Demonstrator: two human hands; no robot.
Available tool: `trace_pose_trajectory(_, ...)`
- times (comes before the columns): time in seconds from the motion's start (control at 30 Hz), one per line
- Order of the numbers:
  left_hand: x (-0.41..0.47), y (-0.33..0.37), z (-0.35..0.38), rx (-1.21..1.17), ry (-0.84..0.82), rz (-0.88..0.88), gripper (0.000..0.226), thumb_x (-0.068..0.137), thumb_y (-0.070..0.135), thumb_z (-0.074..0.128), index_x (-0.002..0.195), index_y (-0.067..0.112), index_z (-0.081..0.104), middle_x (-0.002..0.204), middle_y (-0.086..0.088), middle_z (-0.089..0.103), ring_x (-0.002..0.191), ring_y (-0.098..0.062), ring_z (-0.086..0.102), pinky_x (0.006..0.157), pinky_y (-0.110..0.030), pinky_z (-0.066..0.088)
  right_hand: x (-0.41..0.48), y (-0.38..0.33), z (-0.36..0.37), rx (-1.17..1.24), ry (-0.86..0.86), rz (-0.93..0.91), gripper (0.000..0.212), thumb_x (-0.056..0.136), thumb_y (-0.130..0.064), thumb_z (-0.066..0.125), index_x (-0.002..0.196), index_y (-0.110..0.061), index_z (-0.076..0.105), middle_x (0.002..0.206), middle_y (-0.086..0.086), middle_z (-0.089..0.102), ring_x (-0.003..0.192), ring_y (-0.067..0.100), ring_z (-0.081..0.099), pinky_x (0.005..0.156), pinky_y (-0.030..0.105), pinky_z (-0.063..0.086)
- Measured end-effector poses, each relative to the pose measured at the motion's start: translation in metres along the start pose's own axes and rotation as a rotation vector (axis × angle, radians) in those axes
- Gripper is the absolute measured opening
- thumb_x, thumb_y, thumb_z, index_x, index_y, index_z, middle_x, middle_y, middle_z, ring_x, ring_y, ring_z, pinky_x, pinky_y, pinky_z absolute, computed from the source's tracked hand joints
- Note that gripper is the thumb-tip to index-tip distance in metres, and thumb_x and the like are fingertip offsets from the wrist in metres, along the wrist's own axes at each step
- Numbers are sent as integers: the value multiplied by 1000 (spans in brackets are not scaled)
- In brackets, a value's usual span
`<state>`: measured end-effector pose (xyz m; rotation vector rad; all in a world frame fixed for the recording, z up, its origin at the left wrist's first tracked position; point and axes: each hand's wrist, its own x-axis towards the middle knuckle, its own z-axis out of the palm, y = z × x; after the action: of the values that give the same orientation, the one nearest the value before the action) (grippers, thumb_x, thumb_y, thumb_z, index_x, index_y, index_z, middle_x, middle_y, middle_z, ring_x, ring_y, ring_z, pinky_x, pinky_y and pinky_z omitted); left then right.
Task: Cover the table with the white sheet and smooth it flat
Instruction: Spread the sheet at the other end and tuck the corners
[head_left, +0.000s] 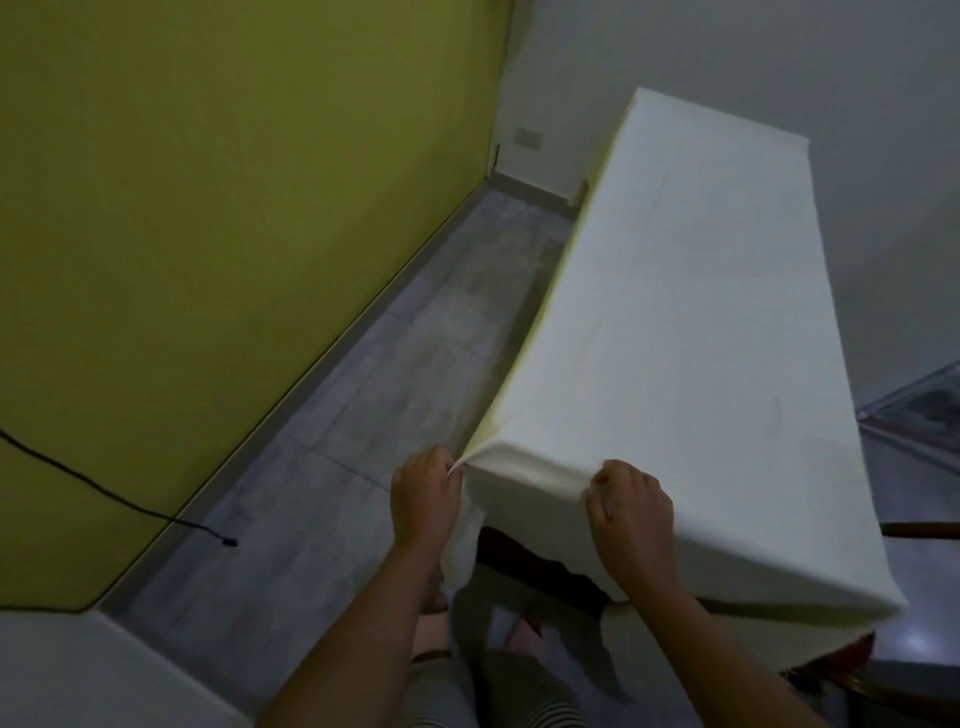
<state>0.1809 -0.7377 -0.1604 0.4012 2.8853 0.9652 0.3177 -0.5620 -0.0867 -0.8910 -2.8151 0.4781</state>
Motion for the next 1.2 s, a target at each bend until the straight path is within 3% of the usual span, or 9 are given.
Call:
trace_pose_trajectory(0.27, 15, 26, 29, 109, -60, -205, 16, 86, 29, 57, 81, 14, 60, 93, -6, 61, 94, -27, 55, 78, -36, 38, 9, 21, -4, -54, -109, -137, 24, 85, -9, 62, 107, -16, 61, 113, 0, 65, 102, 24, 57, 79, 29, 34)
trace_pose_trajectory(0.4, -5, 32, 35, -18, 38, -247, 12, 78, 15, 60, 70, 5, 58, 84, -14, 57, 83, -33, 55, 70, -38, 41, 10, 29, -4, -33, -139, -174, 29, 86, -9, 60, 113, -16, 59, 117, 0, 64, 107, 25, 55, 84, 34, 38)
trace_pose_trajectory(0.5, -37, 42, 39, -190, 200, -255, 23, 74, 9, 63, 61, 13, 43, 74, -10, 49, 68, -30, 49, 58, -36, 36, 5, 38, -2, 5, -104, -159, 30, 87, -10, 59, 116, -15, 57, 116, 1, 63, 107, 25, 55, 87, 35, 38)
trace_pose_trajectory(0.6, -47, 46, 55, -140, 108, -282, 17, 84, 10, 54, 70, 14, 46, 85, -10, 53, 78, -29, 53, 61, -35, 34, -2, 51, 2, 37, -86, -198, 41, 85, -9, 60, 124, -18, 52, 126, 2, 60, 117, 24, 51, 99, 37, 38)
trace_pose_trajectory(0.7, -45, 49, 62, -90, 28, -332, 11, 88, 8, 46, 78, 11, 51, 92, -12, 60, 86, -31, 58, 64, -32, 34, -8, 60, 3, -26, -127, -279, 56, 84, -12, 63, 137, -16, 43, 144, 6, 46, 131, 24, 40, 112, 42, 32)
trace_pose_trajectory(0.77, -46, 55, 55, -149, 97, -341, 17, 84, 5, 48, 70, 13, 44, 80, -11, 57, 78, -32, 58, 60, -33, 34, -13, 65, 0, -125, -179, -334, 63, 87, -19, 60, 145, -15, 33, 153, 6, 32, 141, 23, 28, 118, 42, 19)
trace_pose_trajectory(0.9, -64, 71, 53, -166, 164, -360, 22, 83, 5, 51, 67, 16, 40, 74, -8, 55, 70, -26, 53, 57, -31, 30, -16, 73, -3, -215, -259, -427, 74, 91, -27, 54, 151, -14, 13, 157, 4, 4, 146, 20, 4, 117, 36, -1)
trace_pose_trajectory(1.03, -62, 74, 69, -120, 48, -401, 13, 86, 9, 50, 74, 13, 47, 83, -10, 61, 79, -28, 60, 59, -33, 38, -17, 77, 1, -295, -278, -437, 86, 76, -29, 68, 148, -8, 25, 153, 10, 16, 142, 31, 25, 114, 48, 16)
trace_pose_trajectory(1.2, -66, 83, 57, -182, 190, -409, 24, 83, 12, 56, 65, 19, 41, 68, -2, 54, 62, -19, 50, 51, -29, 30, -14, 79, 0, -263, -250, -452, 85, 75, -31, 65, 147, -10, 25, 154, 12, 27, 141, 31, 27, 118, 42, 9)
